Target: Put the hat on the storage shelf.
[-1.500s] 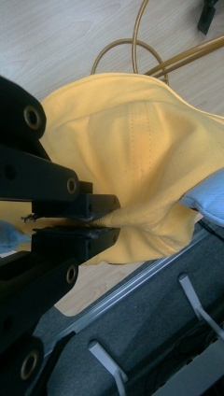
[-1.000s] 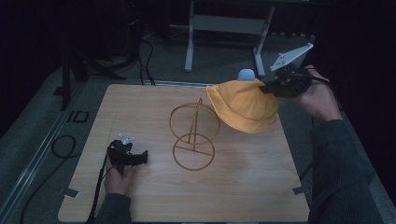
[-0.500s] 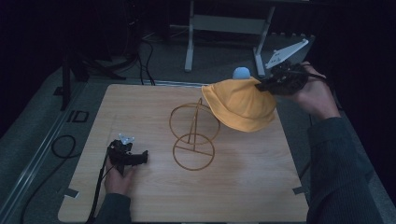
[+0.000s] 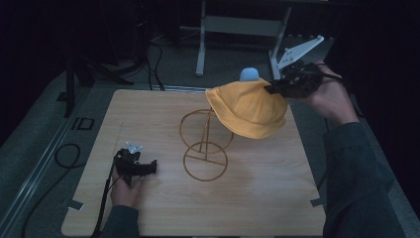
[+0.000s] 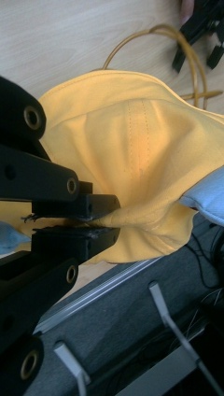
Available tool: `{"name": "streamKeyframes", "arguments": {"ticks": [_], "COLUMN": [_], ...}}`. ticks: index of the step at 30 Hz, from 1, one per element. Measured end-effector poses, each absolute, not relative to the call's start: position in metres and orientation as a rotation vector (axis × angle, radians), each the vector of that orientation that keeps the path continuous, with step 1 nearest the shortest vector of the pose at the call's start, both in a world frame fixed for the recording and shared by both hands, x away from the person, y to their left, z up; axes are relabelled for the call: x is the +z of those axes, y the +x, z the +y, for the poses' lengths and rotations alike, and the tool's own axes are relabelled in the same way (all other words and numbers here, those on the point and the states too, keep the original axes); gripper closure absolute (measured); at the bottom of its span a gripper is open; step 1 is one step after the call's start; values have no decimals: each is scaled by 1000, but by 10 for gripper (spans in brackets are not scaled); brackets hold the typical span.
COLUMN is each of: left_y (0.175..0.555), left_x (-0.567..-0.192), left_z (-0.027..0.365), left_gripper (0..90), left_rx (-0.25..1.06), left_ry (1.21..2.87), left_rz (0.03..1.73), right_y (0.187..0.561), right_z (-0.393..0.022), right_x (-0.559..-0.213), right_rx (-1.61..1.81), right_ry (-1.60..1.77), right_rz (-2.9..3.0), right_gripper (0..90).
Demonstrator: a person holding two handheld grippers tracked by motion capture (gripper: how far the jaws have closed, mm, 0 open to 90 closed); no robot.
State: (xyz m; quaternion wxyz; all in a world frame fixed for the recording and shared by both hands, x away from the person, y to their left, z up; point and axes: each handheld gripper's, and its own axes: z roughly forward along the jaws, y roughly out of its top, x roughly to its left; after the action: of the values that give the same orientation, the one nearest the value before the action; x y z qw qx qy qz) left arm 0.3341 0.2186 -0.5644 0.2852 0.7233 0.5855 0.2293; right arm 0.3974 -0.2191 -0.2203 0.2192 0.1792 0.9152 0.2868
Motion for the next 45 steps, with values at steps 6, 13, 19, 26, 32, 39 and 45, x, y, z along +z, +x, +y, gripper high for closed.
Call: {"name": "streamKeyframes", "arguments": {"ticks": [6,13,19,26,32,39,45], "left_y": [334,334,334,334,334,334,334], "left_x": [-564,-564,-564,-564,-564,-564,-565], "left_z": [219,219,219,218,218,218,218], "left_gripper": [4,4,4,4,4,4,3], "left_rx": [614,612,611,611,611,611,611], "left_ry": [1934,1935,1934,1926,1929,1930,1927], "left_rz": [1565,1566,1566,1568,1567,1567,1568], "right_y": [397,397,397,395,396,395,395], "right_z": [-200,-164,-126,-80,-67,-67,-71], "right_x": [-220,-226,-235,-255,-271,-272,-269], "right_rx": [810,797,757,678,572,549,550], "right_ry": [449,374,302,218,191,185,243], "right_rz": [2552,2590,2633,2721,2765,2768,2795], "right_gripper": [848,847,846,836,832,716,319]}}
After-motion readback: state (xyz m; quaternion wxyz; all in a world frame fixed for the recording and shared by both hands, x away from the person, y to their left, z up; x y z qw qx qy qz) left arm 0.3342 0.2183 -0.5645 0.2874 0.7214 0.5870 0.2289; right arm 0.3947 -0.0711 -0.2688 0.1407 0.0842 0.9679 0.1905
